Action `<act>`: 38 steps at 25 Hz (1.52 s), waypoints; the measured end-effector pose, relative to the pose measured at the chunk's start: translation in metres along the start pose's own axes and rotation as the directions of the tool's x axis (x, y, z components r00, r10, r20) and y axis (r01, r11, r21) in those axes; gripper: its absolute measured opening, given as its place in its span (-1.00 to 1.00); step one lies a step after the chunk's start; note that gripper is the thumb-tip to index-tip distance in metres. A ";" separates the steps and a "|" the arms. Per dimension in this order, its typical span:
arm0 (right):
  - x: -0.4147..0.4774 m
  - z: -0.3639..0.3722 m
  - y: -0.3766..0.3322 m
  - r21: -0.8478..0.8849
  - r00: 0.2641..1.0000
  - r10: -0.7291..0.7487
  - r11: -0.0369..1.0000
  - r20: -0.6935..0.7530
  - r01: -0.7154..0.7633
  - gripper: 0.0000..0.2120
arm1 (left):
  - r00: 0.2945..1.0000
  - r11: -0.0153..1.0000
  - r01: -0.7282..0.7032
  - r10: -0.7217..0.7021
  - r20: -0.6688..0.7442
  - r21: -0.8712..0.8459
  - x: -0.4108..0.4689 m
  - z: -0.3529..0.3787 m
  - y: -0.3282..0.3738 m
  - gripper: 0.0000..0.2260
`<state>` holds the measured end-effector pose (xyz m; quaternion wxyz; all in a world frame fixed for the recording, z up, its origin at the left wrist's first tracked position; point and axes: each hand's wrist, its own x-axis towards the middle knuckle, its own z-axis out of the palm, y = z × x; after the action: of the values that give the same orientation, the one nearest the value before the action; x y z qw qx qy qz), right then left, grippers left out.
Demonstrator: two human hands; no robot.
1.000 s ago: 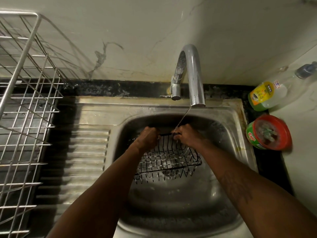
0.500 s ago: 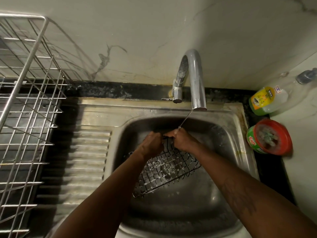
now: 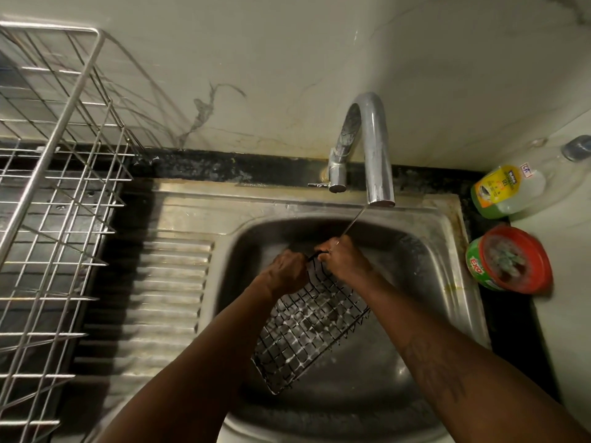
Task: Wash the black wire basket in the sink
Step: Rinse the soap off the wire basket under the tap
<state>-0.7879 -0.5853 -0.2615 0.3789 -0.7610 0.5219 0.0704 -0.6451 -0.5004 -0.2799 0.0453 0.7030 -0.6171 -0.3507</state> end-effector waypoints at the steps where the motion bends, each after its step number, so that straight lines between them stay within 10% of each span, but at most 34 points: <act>1: 0.000 0.004 0.003 -0.002 1.000 -0.008 1.000 0.012 0.008 -0.81 | 1.000 1.000 -0.006 0.006 -0.013 -0.008 0.001 0.002 0.000 -0.89; 13: 0.008 0.002 0.022 -0.006 0.999 -0.011 1.000 0.030 0.012 -0.55 | 0.998 0.999 0.033 -0.034 -0.062 -0.008 0.018 0.015 0.005 -0.82; 31: -0.009 0.001 0.015 -0.293 0.985 -0.164 0.946 -0.059 0.140 -0.85 | 0.985 0.956 0.070 -0.111 -0.131 -0.286 0.009 0.011 0.013 -0.87; 38: -0.006 0.003 0.012 -0.166 0.982 -0.154 0.971 0.112 0.172 -0.87 | 0.995 0.970 -0.008 -0.017 -0.099 -0.243 -0.013 0.003 0.014 -0.80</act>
<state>-0.8002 -0.5805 -0.2671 0.3404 -0.8272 0.4301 0.1220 -0.6583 -0.4911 -0.2697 0.1613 0.7104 -0.5647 -0.3879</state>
